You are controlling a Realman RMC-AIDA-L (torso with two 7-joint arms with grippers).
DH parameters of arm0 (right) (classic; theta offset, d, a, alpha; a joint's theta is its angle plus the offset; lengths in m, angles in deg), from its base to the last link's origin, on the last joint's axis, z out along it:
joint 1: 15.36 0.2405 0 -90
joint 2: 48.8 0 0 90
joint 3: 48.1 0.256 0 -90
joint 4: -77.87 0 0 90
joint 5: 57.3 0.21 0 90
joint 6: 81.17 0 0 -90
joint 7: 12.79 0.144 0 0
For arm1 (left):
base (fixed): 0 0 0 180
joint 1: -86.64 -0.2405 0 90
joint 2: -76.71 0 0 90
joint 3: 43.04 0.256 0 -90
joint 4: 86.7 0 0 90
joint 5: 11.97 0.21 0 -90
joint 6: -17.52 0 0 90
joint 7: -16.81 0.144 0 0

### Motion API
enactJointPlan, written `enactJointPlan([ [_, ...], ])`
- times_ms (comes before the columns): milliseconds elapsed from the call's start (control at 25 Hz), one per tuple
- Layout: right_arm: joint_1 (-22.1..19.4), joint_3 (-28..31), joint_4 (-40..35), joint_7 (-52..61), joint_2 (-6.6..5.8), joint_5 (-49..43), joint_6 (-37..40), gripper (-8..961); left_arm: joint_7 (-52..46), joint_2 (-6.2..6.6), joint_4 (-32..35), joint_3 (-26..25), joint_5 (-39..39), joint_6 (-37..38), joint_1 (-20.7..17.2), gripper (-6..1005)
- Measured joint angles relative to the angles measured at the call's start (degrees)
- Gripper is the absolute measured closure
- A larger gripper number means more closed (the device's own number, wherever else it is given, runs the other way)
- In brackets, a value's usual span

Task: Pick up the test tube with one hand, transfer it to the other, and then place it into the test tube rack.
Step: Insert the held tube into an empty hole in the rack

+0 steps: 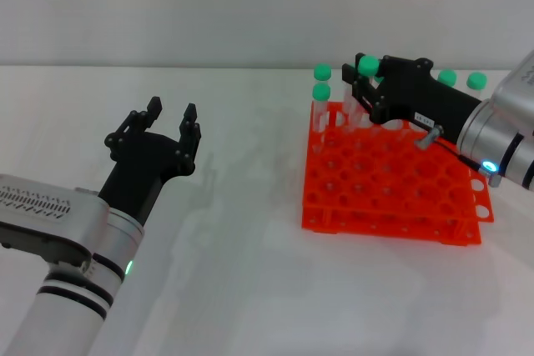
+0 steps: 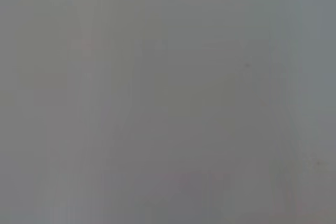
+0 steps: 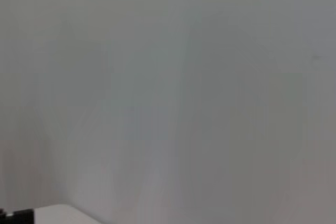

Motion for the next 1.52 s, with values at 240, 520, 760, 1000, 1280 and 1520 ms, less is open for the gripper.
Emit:
enactJointPlan([
  [240, 0.4, -1.1, -0.1, 0.2, 0.0, 0.2, -1.2, 748, -0.1, 0.0, -0.2, 0.0, 0.0, 0.1, 0.3, 528],
  [520, 0.5, -1.0, -0.2, 0.0, 0.0, 0.2, -2.1, 748, -0.1, 0.0, -0.2, 0.2, 0.0, 0.1, 0.7, 528],
  [760, 0.8, -1.1, -0.2, 0.0, 0.0, 0.2, -3.4, 748, -0.1, 0.0, -0.3, 0.2, 0.0, 0.1, 0.7, 528],
  [1000, 0.9, -1.2, -0.6, 0.0, 0.0, 1.3, -3.3, 748, 0.0, 0.0, -0.4, 0.2, 0.0, 0.1, 0.7, 528],
  [1280, 0.9, -3.6, -1.0, -0.3, 0.0, 1.5, -5.6, 749, 0.0, 0.0, -0.4, 0.2, 0.0, 0.1, 0.7, 528],
  [1520, 0.9, -4.2, -1.3, -0.4, 0.0, 1.5, -5.8, 749, 0.0, 0.0, -0.5, 0.0, 0.0, 0.1, 0.7, 528],
])
